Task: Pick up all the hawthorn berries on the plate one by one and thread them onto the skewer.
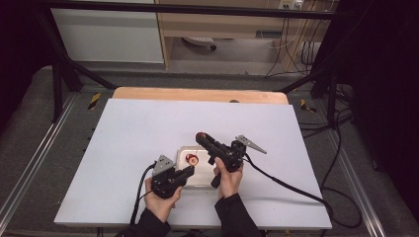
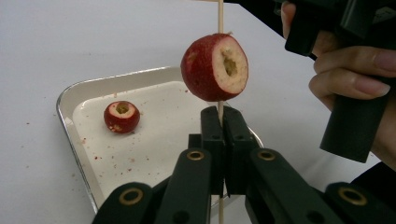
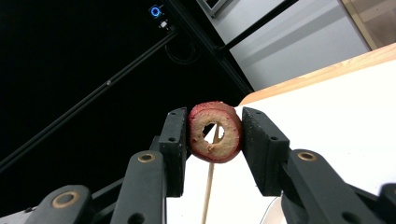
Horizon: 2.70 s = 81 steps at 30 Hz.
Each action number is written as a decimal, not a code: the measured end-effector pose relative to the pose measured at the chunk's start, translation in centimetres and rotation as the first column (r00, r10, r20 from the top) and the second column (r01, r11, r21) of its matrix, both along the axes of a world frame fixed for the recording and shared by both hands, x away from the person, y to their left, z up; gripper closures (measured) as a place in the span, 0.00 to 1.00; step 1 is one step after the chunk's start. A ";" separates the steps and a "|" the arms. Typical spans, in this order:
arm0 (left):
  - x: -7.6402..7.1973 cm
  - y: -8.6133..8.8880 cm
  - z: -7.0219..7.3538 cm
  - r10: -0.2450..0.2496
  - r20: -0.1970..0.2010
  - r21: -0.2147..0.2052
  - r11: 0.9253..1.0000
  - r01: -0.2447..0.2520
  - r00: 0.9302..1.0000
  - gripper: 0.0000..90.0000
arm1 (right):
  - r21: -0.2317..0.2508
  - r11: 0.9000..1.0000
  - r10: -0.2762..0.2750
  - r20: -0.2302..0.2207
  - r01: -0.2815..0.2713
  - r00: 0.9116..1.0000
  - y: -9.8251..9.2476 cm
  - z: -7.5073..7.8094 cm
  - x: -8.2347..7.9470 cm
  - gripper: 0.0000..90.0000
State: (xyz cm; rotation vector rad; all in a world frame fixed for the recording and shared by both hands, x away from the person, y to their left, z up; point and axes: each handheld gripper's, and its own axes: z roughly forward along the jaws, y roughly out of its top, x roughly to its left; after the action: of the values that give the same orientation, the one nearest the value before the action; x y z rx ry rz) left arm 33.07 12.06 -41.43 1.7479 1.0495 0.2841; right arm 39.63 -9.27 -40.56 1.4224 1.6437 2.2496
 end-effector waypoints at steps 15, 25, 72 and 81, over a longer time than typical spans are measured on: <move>0.0 0.0 0.1 0.015 -0.017 -0.029 0.999 -0.016 1.000 0.98 | -0.001 1.000 -0.009 0.050 0.009 0.999 0.0 -0.1 -0.1 0.70; 0.5 0.0 0.2 0.025 0.005 -0.021 0.999 -0.025 1.000 0.98 | -0.013 0.999 0.034 0.015 -0.034 0.999 0.3 -0.6 -0.4 0.70; 0.3 7.5 -0.8 -0.068 0.017 0.188 0.980 0.063 0.998 0.98 | -0.587 0.786 0.155 -0.118 -0.195 0.981 -1.4 -1.7 -0.5 0.11; 0.1 10.6 -1.2 -0.078 -0.024 0.224 0.971 0.081 0.997 0.98 | -0.669 0.693 0.181 -0.199 -0.269 0.963 -1.3 -1.2 0.5 0.11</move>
State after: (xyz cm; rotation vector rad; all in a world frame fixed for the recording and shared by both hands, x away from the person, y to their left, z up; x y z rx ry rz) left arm 33.22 22.69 -42.61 1.9928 0.9855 0.3514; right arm 40.13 -10.58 -41.77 1.1918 2.4460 1.3311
